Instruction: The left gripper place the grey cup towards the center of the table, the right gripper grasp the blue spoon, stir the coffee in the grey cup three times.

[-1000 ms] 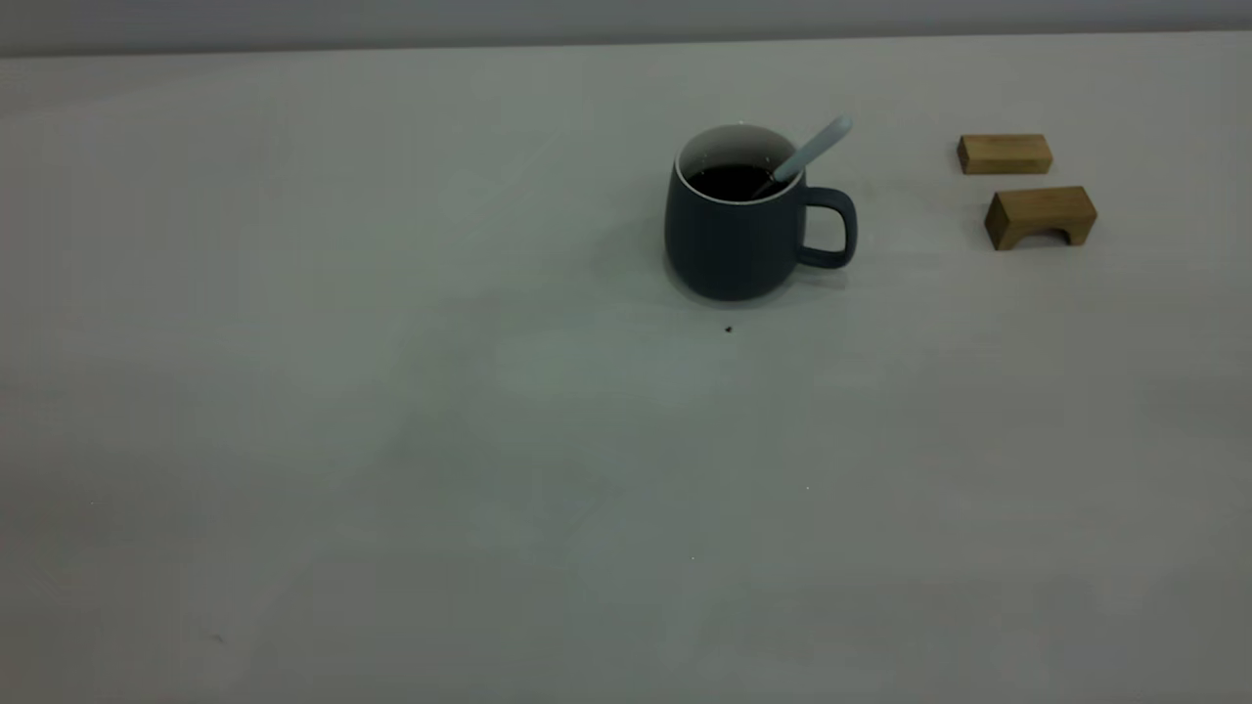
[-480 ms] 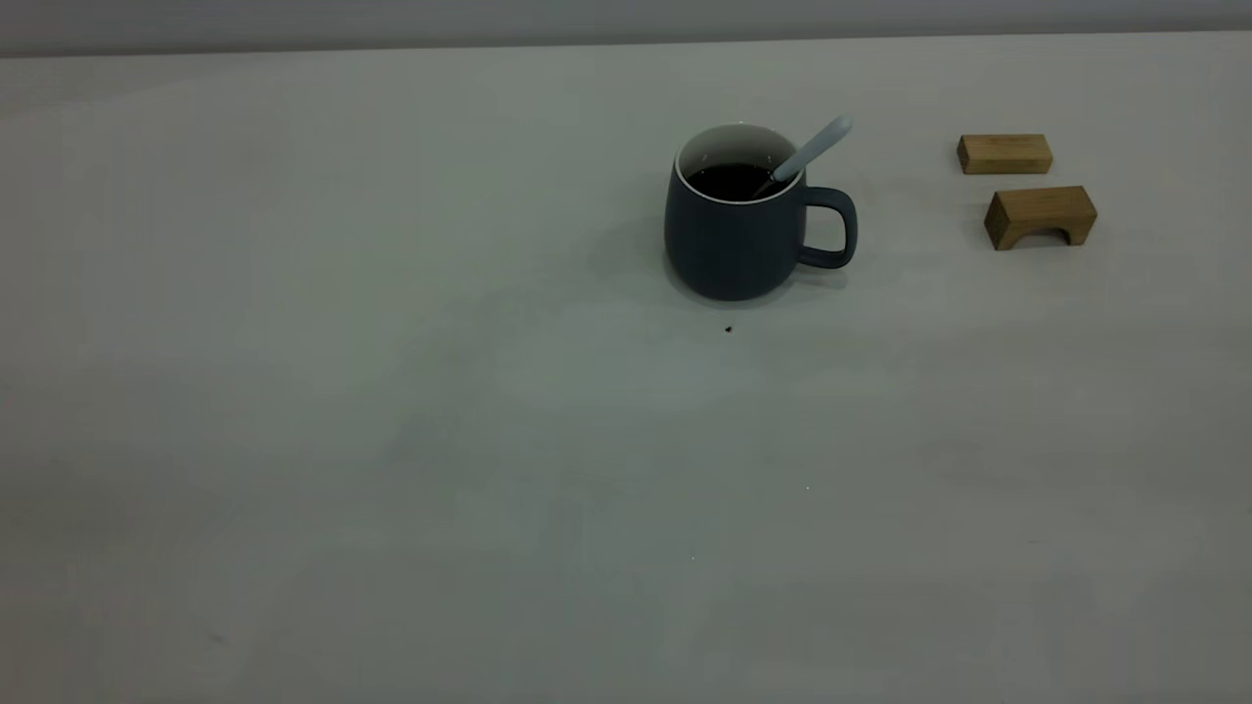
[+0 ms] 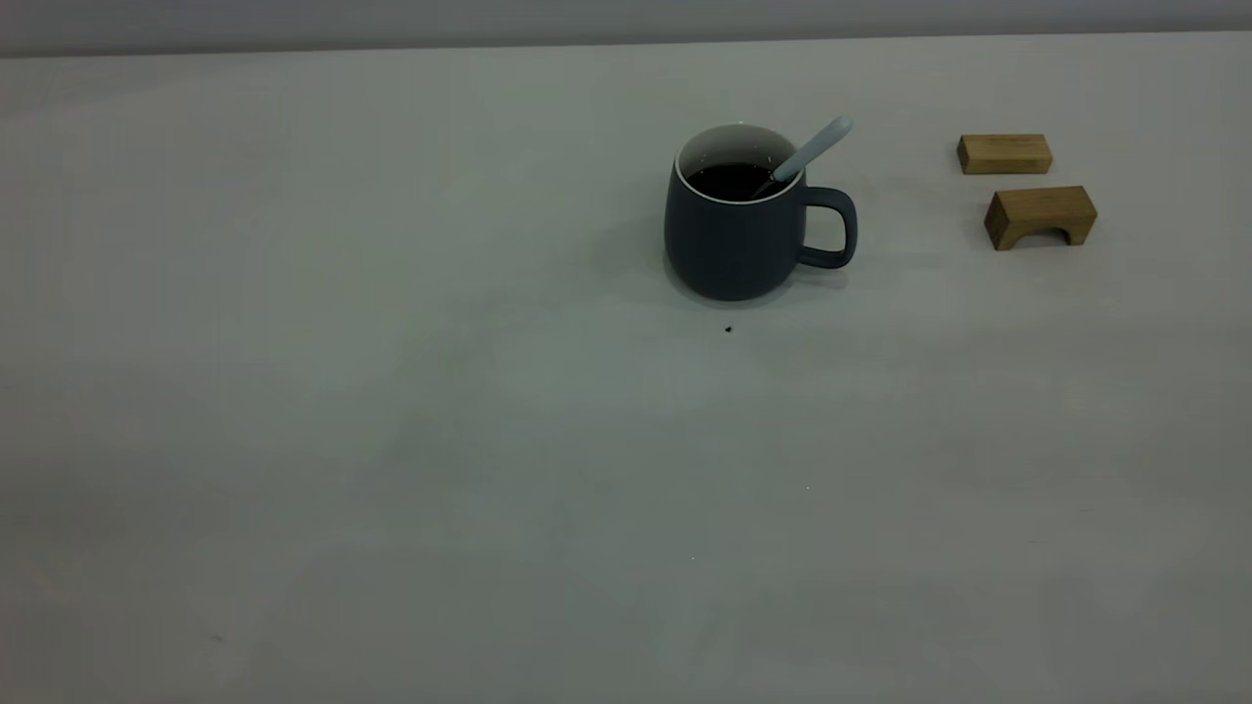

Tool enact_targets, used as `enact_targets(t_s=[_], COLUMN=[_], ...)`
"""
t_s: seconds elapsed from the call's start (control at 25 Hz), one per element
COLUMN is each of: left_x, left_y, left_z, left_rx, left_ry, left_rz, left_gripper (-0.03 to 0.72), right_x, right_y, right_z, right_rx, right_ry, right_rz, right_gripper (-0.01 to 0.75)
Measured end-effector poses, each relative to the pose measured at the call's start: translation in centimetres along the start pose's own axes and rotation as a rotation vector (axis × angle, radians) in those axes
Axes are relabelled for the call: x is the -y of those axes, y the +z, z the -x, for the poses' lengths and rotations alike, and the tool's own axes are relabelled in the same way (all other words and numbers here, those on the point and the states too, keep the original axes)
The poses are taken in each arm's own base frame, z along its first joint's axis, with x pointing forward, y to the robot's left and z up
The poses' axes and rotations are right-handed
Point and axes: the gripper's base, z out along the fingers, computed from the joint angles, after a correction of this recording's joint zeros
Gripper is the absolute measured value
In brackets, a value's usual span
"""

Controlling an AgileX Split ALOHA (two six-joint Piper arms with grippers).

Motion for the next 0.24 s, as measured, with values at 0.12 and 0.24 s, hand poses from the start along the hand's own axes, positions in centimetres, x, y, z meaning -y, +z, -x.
enact_targets(t_s=[0.12, 0.24], left_x=[0.0, 0.0], left_y=[0.0, 0.0], left_z=[0.0, 0.0], left_rx=[0.0, 0.0], left_ry=[0.0, 0.0], left_rz=[0.0, 0.0], left_gripper=[0.585, 0.585], right_x=[0.0, 0.0], right_y=[0.0, 0.0], right_z=[0.0, 0.0], right_rx=[0.0, 0.0], right_ry=[0.002, 0.002], right_rz=[0.0, 0.0], right_gripper=[0.155, 0.161])
